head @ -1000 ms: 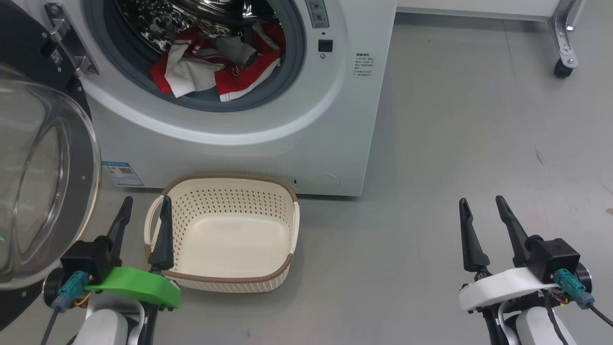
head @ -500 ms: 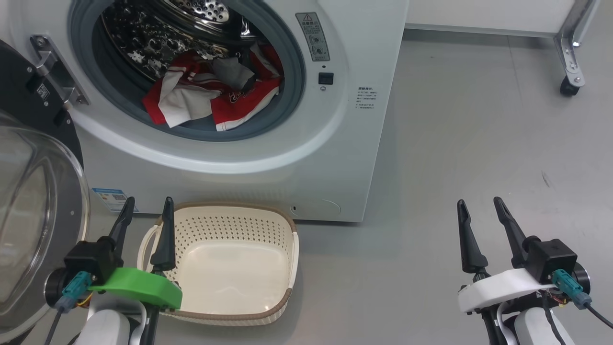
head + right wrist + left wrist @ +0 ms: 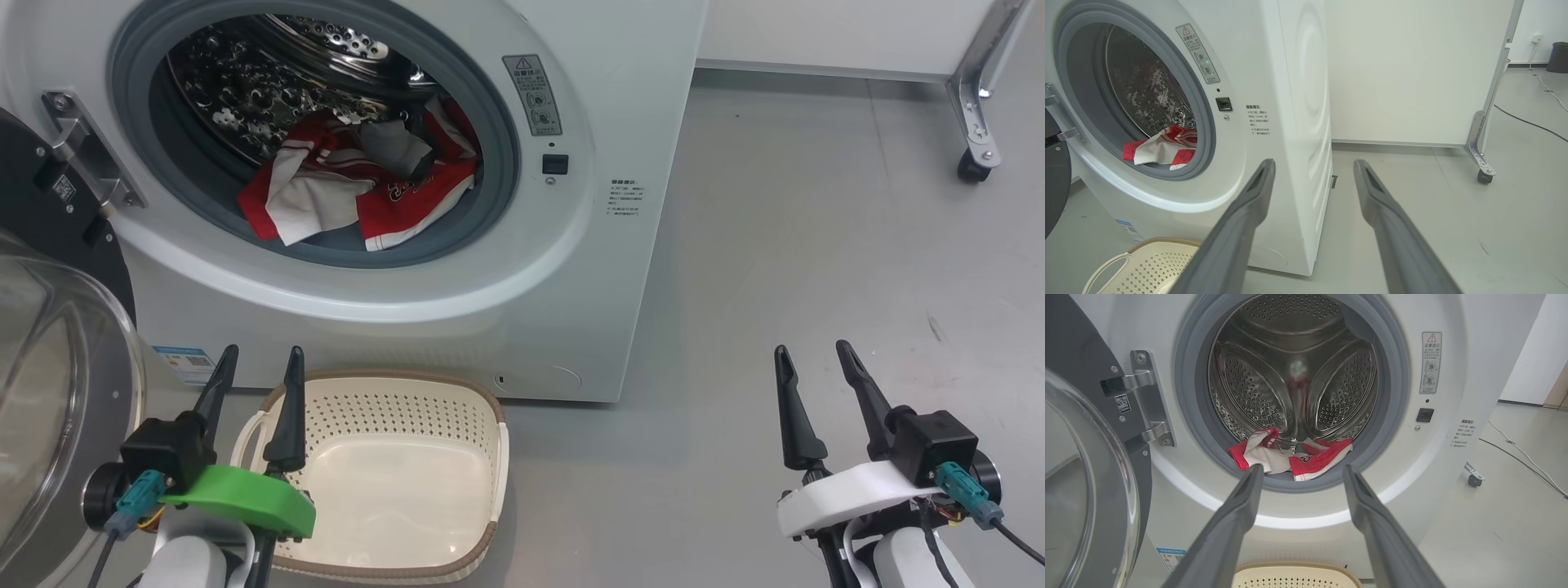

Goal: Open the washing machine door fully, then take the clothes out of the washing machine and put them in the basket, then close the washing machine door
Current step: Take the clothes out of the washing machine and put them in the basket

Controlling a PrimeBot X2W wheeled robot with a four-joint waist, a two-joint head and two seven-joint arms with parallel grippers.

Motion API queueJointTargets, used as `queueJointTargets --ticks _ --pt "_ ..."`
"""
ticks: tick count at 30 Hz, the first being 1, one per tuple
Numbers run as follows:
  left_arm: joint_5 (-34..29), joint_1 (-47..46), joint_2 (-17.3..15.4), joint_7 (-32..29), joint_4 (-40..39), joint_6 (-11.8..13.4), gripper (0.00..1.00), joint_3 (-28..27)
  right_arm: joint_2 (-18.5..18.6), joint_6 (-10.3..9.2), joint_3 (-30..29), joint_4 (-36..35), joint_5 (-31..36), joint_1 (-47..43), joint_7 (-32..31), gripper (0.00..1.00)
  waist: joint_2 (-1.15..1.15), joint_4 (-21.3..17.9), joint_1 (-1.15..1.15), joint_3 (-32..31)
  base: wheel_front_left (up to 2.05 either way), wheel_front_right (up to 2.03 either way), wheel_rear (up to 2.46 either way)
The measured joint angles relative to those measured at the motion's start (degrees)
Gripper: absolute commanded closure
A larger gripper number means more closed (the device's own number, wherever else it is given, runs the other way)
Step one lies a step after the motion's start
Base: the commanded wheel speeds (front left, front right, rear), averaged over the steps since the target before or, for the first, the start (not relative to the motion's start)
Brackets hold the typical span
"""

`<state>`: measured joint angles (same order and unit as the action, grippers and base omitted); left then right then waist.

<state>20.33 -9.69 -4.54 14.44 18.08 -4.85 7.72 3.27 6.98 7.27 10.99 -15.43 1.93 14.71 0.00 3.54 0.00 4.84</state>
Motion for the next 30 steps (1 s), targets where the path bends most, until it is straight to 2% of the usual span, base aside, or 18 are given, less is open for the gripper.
queueJointTargets --ticks 30 --pt "-0.3 0.5 0.1 0.0 0.1 -0.1 0.0 -0.4 -0.1 0.0 0.0 -0.1 0.0 -0.1 0.0 0.0 0.0 -0.3 0.0 1.4 0.02 -0.02 0.0"
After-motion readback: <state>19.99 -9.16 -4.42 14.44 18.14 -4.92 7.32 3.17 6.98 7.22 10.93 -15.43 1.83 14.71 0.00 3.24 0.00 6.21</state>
